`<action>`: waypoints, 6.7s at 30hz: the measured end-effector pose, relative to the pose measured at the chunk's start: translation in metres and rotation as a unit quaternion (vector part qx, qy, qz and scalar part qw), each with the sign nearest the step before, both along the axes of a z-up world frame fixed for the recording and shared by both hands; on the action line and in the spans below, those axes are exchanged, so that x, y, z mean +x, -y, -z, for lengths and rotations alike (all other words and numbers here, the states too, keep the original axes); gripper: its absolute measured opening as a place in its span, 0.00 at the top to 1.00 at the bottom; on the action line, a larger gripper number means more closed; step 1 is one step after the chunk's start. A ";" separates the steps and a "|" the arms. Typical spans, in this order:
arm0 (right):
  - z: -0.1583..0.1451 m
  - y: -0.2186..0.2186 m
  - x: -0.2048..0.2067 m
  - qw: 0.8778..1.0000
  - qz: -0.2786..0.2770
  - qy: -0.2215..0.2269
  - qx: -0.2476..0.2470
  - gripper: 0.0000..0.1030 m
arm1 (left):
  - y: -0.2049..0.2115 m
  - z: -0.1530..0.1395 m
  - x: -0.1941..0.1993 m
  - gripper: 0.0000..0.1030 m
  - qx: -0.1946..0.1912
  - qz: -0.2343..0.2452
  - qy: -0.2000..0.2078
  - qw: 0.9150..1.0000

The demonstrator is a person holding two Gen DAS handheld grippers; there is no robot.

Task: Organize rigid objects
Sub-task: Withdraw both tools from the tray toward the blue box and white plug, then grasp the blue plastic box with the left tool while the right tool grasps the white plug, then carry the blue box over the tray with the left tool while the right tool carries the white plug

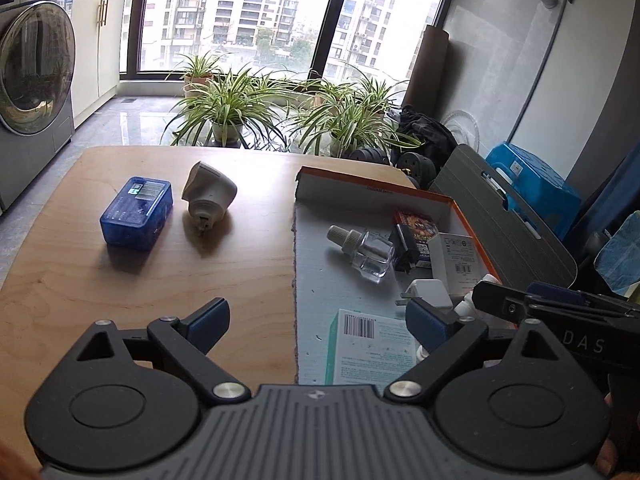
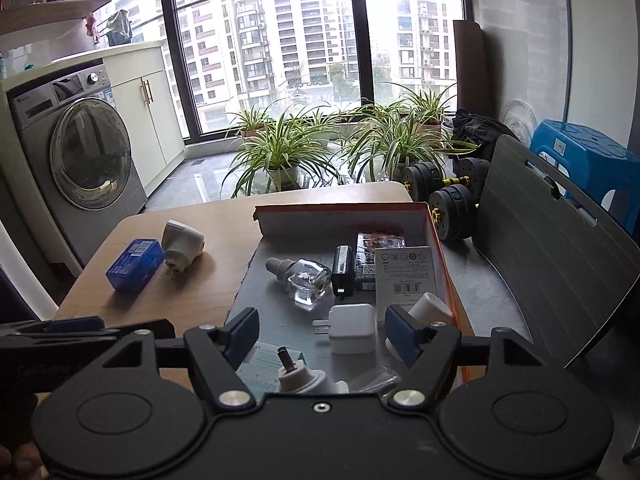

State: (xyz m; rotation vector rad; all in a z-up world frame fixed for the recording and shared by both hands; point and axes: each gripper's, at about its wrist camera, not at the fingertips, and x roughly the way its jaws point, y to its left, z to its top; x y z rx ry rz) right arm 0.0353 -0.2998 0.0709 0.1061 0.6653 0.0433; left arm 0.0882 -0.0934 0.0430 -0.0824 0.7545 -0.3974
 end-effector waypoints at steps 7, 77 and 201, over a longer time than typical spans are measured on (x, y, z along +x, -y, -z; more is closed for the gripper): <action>0.003 -0.028 0.007 1.000 -0.027 -0.007 -0.005 0.19 | -0.029 0.003 0.006 0.04 -0.001 -0.029 -0.009 1.000; 0.049 -0.132 0.159 0.985 -0.153 -0.073 0.033 0.14 | -0.115 0.057 0.167 0.40 0.037 -0.070 -0.003 0.997; 0.004 0.044 -0.005 0.998 0.033 -0.020 0.056 0.39 | 0.051 0.004 0.021 0.40 0.010 0.067 0.018 0.998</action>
